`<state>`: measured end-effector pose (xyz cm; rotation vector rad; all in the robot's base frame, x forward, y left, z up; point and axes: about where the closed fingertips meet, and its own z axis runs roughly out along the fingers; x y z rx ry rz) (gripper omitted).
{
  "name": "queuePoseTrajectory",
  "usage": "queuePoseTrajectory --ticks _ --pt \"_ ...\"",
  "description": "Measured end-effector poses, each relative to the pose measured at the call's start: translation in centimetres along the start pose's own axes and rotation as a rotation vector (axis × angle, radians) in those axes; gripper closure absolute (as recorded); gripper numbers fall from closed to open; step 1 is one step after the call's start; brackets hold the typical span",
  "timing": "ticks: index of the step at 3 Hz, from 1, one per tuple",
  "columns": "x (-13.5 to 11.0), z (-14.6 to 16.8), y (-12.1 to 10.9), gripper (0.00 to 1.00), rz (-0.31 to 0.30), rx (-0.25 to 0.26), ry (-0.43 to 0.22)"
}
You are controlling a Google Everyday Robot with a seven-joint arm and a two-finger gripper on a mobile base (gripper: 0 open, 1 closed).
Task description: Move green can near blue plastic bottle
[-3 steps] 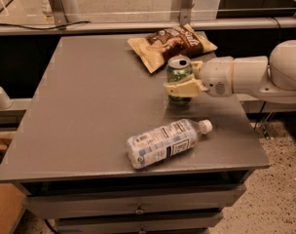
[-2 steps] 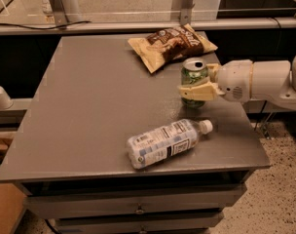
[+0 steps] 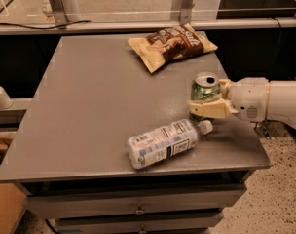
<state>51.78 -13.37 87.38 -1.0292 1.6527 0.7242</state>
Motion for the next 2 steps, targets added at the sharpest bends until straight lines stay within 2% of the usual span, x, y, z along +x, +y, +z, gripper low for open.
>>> queuePoseTrajectory --ticks 1,2 --pt "0.55 -0.22 0.98 1.0 -0.011 -0.021 0.007" --pt "1.22 -0.11 1.44 0.82 -0.01 -0.035 0.017"
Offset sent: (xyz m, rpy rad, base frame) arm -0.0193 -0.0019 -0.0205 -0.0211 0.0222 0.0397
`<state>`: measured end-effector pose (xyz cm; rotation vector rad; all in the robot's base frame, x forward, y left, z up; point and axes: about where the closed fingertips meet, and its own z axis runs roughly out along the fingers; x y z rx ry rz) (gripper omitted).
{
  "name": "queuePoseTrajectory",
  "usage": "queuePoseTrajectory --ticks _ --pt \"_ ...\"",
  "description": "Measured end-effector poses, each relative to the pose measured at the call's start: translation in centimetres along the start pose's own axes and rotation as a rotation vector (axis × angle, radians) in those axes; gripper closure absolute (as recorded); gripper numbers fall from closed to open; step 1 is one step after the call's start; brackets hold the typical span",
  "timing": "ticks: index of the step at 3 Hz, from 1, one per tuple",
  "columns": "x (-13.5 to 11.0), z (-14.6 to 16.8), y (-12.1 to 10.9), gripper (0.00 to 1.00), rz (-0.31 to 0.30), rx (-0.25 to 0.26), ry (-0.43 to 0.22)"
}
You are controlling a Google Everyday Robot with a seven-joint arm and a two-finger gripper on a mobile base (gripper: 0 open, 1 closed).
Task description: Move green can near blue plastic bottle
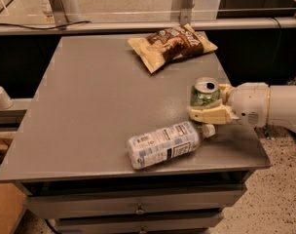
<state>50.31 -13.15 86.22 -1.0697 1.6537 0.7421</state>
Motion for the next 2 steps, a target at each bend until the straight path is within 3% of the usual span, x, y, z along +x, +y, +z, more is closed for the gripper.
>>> queuePoseTrajectory --ticks 2 --pt "0.06 -0.17 0.14 0.36 0.006 -0.003 0.004"
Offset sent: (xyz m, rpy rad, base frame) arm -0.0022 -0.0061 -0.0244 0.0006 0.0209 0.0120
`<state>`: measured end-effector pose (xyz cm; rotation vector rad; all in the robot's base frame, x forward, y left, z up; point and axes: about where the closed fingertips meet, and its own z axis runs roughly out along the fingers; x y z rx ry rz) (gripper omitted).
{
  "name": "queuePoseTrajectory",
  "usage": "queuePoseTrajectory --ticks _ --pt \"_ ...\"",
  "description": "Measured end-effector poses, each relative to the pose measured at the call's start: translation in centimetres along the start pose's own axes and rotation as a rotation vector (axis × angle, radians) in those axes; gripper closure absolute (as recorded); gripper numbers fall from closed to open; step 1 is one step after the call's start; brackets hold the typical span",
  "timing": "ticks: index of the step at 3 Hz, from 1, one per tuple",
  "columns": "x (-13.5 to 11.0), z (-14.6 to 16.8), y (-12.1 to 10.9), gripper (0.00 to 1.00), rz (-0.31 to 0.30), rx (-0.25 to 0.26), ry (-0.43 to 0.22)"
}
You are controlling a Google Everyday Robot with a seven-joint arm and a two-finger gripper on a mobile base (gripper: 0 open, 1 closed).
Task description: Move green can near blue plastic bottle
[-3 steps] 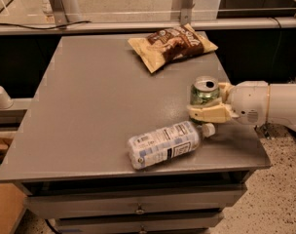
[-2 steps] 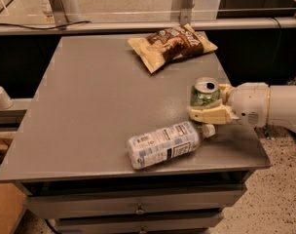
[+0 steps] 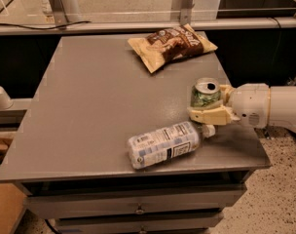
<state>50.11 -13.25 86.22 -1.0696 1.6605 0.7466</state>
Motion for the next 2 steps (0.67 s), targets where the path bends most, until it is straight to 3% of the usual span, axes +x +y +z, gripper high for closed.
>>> queuePoseTrajectory --ticks 1,2 --pt "0.0 0.0 0.0 0.12 0.0 0.0 0.0" --pt "3.3 0.2 -0.4 0.0 0.009 -0.038 0.005"
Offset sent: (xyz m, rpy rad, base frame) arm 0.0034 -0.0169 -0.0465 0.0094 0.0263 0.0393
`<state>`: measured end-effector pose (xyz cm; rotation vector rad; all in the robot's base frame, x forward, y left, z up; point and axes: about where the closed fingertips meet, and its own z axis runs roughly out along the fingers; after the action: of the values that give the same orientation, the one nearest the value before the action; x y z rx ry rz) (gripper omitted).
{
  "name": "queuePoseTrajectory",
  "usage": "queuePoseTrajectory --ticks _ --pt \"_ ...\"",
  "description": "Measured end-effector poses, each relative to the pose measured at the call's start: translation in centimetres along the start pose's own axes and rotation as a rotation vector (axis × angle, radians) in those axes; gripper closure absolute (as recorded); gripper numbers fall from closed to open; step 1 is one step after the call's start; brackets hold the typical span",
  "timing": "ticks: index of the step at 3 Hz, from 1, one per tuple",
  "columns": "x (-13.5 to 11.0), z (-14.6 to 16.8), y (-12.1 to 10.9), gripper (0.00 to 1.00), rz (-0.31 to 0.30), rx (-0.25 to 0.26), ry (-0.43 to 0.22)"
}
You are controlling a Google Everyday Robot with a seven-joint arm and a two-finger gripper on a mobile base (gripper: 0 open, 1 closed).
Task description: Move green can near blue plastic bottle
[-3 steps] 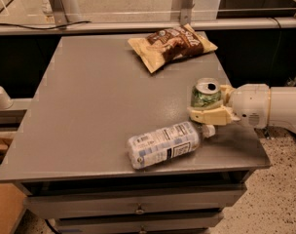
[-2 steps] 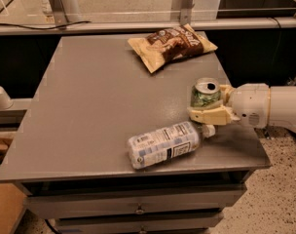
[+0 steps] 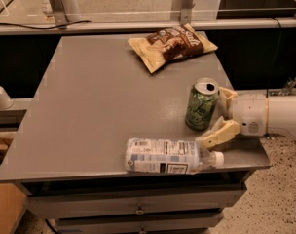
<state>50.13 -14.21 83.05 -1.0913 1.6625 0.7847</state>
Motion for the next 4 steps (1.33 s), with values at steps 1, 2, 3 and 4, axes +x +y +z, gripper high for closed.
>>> queuePoseTrajectory --ticks 1,2,3,4 --pt "0.7 -0.2 0.0 0.0 0.003 -0.007 0.006" --pt "1.4 -0.8 -0.3 0.0 0.005 0.005 0.016" --pt "2.0 -2.0 -0.8 0.0 0.0 0.03 0.025" --pt "2.0 -3.7 -1.6 0.0 -0.012 0.062 0.036"
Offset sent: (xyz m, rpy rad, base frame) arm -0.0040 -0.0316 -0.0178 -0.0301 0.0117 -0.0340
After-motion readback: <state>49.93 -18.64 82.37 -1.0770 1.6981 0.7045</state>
